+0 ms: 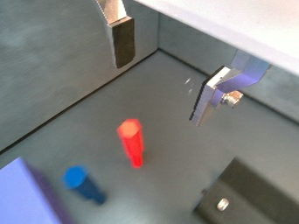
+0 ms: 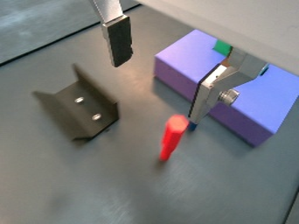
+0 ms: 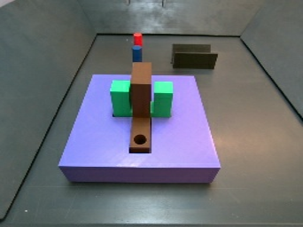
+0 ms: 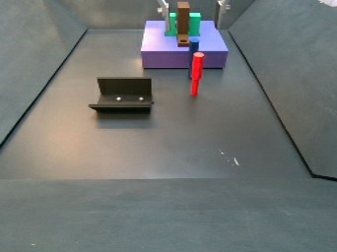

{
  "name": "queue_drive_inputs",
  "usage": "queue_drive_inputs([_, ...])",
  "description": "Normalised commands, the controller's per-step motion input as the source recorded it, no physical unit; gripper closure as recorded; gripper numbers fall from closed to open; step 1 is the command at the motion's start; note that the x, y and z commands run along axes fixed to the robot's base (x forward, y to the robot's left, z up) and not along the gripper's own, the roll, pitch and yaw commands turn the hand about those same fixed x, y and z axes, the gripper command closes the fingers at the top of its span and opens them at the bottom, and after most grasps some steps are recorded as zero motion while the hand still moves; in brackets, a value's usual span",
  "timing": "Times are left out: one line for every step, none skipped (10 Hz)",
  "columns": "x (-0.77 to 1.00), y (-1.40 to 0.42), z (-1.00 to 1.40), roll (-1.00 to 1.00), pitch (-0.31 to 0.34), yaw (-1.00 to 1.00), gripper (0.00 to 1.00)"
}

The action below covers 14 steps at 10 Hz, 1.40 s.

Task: Pick up the blue object. Move up. Move to above the board. Insert the blue object.
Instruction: Pick up the blue object.

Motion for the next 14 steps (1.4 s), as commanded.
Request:
queue_drive_inputs([0.00, -1.00, -0.19, 0.15, -0.007, 0.00, 0.00])
queue_drive_inputs([0.00, -0.78, -0.21, 0.19, 0.000, -0.11, 0.00])
queue_drive_inputs([0.00, -0.52, -0.17, 0.13, 0.000, 0.00, 0.00])
queue_drive_inputs([-0.10, -0.58, -0.23, 0.16, -0.003, 0.00, 0.00])
queue_drive_inputs([-0.18, -0.56, -0.28, 0.16, -0.013, 0.00, 0.00])
queue_drive_inputs([-0.10, -0.34, -0.23, 0.18, 0.000, -0.02, 0.00])
queue_drive_inputs([-0.14, -0.10, -0.19, 0.14, 0.000, -0.02, 0.00])
queue_drive_inputs([-0.18, -0.01, -0.15, 0.10, 0.000, 0.00, 0.00])
queue_drive_inputs([-0.16, 0.00, -0.15, 0.10, 0.000, 0.00, 0.00])
queue_drive_inputs([-0.08, -0.04, -0.36, 0.10, 0.000, -0.05, 0.00])
queue_drive_inputs([-0.07, -0.08, -0.54, 0.08, -0.027, -0.08, 0.00])
queue_drive_inputs([-0.02, -0.13, -0.55, 0.08, -0.037, -0.06, 0.00])
queue_drive_inputs([0.00, -0.09, -0.53, 0.09, 0.000, -0.06, 0.00])
queue_drive_inputs([0.02, -0.03, -0.49, 0.09, 0.000, -0.06, 0.00])
